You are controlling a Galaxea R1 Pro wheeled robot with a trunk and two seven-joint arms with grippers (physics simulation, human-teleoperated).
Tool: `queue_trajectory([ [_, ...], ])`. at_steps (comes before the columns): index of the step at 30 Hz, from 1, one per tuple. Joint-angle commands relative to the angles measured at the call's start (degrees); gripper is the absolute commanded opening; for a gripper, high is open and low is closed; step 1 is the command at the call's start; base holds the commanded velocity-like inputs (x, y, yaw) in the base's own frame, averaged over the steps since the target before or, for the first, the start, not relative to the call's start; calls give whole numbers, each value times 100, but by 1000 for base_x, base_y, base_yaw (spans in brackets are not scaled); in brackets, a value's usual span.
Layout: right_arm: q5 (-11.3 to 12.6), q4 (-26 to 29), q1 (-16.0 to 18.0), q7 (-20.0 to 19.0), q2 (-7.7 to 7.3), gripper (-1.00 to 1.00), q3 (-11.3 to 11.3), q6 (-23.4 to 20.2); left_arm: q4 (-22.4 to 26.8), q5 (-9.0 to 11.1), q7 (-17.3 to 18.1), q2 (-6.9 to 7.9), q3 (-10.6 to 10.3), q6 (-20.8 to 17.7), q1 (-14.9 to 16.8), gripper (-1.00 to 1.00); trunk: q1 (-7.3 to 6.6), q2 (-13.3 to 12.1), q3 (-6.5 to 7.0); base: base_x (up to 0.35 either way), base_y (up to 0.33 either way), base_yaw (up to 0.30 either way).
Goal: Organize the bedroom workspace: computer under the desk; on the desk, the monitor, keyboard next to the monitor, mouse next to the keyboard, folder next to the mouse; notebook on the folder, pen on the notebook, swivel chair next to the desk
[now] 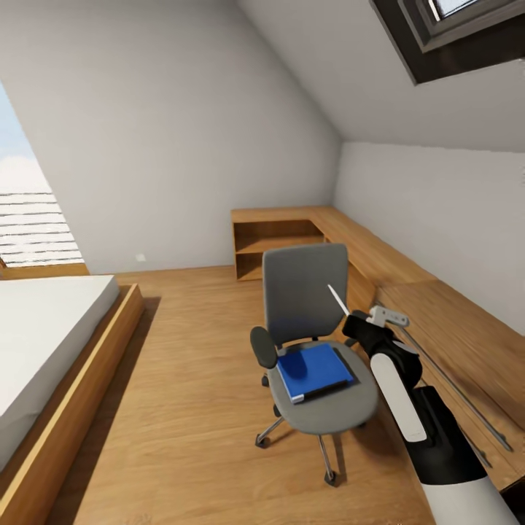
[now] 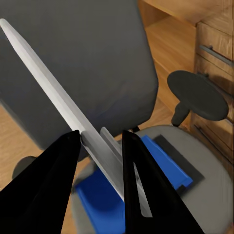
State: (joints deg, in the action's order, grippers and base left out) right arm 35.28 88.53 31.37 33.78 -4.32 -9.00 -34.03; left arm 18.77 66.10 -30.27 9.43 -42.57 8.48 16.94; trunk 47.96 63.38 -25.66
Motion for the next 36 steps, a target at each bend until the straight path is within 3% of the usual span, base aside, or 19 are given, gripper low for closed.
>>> queue_trajectory([
  [1, 51, 1, 0, 57, -4, -100, -14, 1, 13, 59, -28, 6, -45, 33, 3, 100, 0, 4, -2, 0, 0, -145],
  [13, 62, -27, -24, 49, 0, -100, -14, 36, -26, 62, -23, 5, -49, 535, 3, 100, 0, 4, 54, 0, 0, -208],
  [28, 54, -49, -25, 46, 2, -100, -14, 62, -101, 61, -23, 5, -55, 629, 3, 100, 0, 4, 115, 0, 15, -257],
  [36, 57, -331, -25, 57, 10, -100, -2, 629, -102, 60, -23, 1, -58, 632, 3, 100, 0, 4, 142, 0, 173, -274],
])
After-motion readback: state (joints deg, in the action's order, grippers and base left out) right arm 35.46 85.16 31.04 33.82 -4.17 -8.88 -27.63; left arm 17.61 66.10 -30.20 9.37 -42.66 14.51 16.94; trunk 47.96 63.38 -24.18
